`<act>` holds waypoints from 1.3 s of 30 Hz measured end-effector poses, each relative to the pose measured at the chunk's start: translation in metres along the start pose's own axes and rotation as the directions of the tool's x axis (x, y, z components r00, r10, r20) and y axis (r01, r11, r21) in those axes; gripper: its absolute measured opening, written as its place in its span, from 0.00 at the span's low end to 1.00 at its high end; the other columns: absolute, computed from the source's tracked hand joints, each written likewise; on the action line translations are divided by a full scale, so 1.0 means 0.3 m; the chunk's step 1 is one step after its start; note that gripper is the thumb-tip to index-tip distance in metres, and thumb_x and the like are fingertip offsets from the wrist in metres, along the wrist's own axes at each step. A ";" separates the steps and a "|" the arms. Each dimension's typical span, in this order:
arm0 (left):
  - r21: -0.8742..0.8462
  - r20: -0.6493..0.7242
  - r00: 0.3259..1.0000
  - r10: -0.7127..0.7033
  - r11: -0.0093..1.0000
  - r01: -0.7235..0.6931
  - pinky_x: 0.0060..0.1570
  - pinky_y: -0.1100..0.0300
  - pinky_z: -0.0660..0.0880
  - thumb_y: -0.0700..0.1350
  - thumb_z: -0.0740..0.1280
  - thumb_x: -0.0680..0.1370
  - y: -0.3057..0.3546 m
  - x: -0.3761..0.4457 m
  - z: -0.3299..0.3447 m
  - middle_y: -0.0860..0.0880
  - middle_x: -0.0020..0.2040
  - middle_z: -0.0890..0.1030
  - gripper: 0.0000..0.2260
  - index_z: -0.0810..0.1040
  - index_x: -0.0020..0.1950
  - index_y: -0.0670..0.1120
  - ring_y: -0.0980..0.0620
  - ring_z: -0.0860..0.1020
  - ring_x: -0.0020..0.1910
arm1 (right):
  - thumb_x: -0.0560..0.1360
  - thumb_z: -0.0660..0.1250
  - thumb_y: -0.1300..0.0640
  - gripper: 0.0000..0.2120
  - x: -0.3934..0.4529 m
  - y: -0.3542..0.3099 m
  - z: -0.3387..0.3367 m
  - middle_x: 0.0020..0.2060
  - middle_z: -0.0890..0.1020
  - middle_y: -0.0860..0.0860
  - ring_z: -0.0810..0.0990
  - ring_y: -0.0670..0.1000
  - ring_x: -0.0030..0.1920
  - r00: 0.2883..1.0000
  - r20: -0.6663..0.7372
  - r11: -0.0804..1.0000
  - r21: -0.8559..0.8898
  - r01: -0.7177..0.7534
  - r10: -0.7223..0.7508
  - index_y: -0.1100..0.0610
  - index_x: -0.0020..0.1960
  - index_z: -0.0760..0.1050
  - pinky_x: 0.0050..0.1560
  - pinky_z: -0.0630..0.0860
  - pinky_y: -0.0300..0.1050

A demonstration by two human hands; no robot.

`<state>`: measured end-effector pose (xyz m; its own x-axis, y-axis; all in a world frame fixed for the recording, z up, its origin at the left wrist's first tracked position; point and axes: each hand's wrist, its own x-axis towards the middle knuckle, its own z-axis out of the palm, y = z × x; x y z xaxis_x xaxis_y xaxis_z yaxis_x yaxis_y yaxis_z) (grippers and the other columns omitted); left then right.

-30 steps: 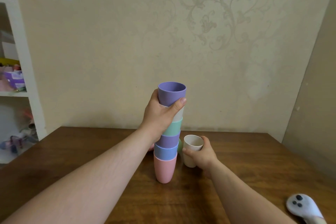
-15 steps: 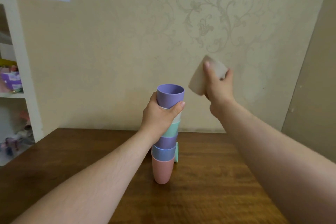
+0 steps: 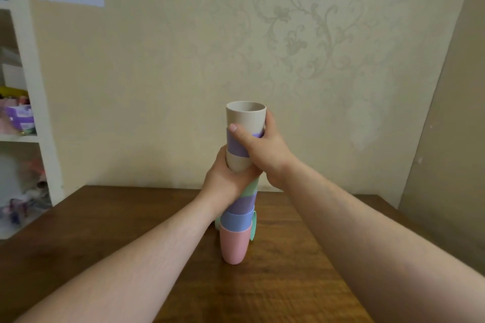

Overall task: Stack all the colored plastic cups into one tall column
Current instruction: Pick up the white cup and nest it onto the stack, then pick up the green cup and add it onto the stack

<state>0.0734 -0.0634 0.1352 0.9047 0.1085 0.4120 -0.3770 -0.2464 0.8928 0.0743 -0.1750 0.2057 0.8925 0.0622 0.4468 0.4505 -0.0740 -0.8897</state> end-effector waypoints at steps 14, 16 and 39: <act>0.824 0.380 0.904 -0.193 0.515 -0.237 0.82 0.48 0.63 0.44 0.69 0.78 -0.381 -0.086 -0.179 0.52 0.84 0.65 0.39 0.59 0.86 0.62 0.45 0.61 0.82 | 0.62 0.78 0.45 0.27 -0.011 0.154 -0.077 0.47 0.86 0.46 0.87 0.52 0.48 0.980 -0.196 0.978 -0.202 -0.051 0.010 0.43 0.57 0.70 0.50 0.87 0.57; 0.806 0.428 0.886 -0.179 0.519 -0.284 0.83 0.47 0.62 0.45 0.68 0.78 -0.377 -0.066 -0.126 0.51 0.86 0.63 0.39 0.58 0.87 0.61 0.44 0.61 0.83 | 0.62 0.79 0.45 0.28 -0.004 0.163 -0.097 0.47 0.86 0.46 0.87 0.53 0.48 0.978 -0.206 0.978 -0.204 -0.049 0.005 0.43 0.57 0.71 0.49 0.87 0.57; 0.859 0.334 0.829 -0.449 0.506 -0.071 0.63 0.49 0.79 0.71 0.73 0.70 -0.351 -0.115 -0.188 0.48 0.72 0.76 0.49 0.51 0.85 0.67 0.45 0.80 0.66 | 0.72 0.78 0.45 0.19 -0.055 0.229 -0.051 0.50 0.86 0.44 0.86 0.48 0.50 0.978 -0.208 1.000 -0.004 -0.001 0.000 0.40 0.58 0.73 0.51 0.84 0.51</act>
<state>0.0707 0.0132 0.0371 0.9854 -0.1207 -0.1203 -0.0851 -0.9601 0.2663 0.0907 -0.1962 0.1386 0.8774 -0.1463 0.4568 0.4501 -0.0781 -0.8895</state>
